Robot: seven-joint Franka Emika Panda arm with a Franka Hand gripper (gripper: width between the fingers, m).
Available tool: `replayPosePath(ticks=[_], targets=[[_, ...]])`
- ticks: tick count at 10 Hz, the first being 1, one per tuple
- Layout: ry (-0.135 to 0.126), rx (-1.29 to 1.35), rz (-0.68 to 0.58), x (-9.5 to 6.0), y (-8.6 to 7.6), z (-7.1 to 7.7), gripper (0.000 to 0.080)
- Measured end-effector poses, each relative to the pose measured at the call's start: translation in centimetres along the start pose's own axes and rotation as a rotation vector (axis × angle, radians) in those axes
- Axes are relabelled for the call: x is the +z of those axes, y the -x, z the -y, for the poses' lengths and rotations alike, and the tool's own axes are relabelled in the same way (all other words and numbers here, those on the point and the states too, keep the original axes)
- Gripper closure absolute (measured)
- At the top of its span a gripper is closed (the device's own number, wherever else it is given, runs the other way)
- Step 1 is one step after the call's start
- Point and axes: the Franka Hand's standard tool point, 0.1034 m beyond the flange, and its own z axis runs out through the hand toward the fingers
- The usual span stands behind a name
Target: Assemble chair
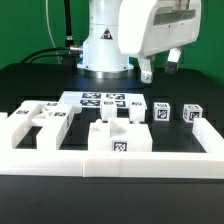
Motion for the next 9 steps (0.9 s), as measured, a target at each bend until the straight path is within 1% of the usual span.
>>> replayPosePath(ticks=[4, 6, 8, 9], targets=[[-0.001, -0.001, 0.002, 0.2, 0.2, -0.1, 0.0150], [0.000, -0.039, 0.006, 2.1, 1.8, -1.8, 0.0150], [0.006, -0.067, -0.003, 3.6, 2.3, -2.9, 0.0150], [0.001, -0.051, -0.001, 4.3, 2.4, -3.1, 0.0150]])
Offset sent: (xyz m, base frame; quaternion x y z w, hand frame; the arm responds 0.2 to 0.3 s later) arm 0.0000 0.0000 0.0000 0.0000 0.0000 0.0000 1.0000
